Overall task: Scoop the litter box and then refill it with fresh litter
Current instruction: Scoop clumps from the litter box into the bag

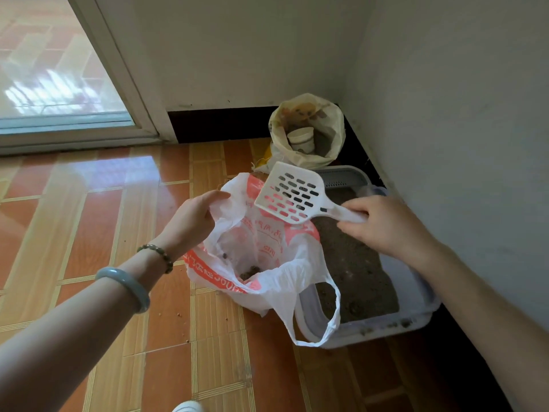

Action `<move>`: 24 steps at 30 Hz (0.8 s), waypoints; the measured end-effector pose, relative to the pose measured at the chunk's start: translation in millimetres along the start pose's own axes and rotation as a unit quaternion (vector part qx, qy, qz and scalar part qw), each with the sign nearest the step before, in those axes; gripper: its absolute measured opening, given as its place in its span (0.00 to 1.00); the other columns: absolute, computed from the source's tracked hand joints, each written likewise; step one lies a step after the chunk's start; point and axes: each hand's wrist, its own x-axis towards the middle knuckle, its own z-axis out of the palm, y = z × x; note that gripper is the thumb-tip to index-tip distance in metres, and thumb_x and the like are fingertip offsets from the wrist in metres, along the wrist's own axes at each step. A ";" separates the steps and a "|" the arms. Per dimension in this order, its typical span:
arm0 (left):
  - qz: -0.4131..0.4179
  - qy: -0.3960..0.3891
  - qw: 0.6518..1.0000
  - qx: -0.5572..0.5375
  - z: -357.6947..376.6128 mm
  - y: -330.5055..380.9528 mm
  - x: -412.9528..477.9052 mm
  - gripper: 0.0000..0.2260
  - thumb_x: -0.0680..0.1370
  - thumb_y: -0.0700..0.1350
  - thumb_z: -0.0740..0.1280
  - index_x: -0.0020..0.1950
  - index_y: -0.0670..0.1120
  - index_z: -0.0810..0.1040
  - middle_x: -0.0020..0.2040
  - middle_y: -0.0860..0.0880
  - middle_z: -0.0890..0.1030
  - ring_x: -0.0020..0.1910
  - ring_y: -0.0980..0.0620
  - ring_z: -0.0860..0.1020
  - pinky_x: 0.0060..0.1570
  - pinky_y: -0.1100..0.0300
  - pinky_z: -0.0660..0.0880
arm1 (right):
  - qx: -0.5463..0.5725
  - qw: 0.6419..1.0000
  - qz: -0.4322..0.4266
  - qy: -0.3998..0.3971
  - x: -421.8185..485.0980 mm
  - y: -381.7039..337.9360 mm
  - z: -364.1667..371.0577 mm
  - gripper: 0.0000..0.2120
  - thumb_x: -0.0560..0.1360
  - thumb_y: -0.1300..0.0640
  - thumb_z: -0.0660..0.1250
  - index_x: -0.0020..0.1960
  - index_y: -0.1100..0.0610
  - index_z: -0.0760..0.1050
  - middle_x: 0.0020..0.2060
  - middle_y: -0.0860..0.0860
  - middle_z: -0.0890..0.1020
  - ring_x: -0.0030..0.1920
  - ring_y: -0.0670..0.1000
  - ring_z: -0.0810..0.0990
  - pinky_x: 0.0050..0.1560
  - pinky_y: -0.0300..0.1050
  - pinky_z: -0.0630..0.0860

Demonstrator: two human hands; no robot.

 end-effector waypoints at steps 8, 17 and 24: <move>0.005 -0.001 1.000 0.026 5.0 1.2 2.6 0.21 0.79 0.31 0.53 0.66 0.48 0.73 0.61 0.42 0.78 0.39 0.50 0.74 0.28 0.73 0.68 | -0.227 0.948 0.179 -0.132 1.7 46.1 -25.5 0.09 0.68 0.49 0.68 0.44 0.52 0.79 0.33 0.50 0.77 0.34 0.50 0.75 0.31 0.39 0.65; 0.011 0.003 1.000 0.028 6.4 2.2 0.5 0.22 0.78 0.30 0.53 0.66 0.48 0.73 0.61 0.42 0.78 0.46 0.47 0.77 0.36 0.67 0.72 | -0.284 0.909 0.227 -0.203 3.5 64.0 -35.3 0.10 0.67 0.49 0.69 0.41 0.54 0.76 0.35 0.49 0.78 0.35 0.49 0.76 0.34 0.39 0.66; 0.021 0.011 0.999 0.026 9.3 2.0 2.1 0.22 0.78 0.30 0.55 0.66 0.48 0.74 0.61 0.42 0.78 0.49 0.42 0.79 0.36 0.66 0.73 | -0.474 0.783 0.195 -0.354 5.9 71.5 40.2 0.27 0.73 0.52 0.68 0.69 0.56 0.65 0.61 0.51 0.74 0.61 0.52 0.74 0.62 0.47 0.71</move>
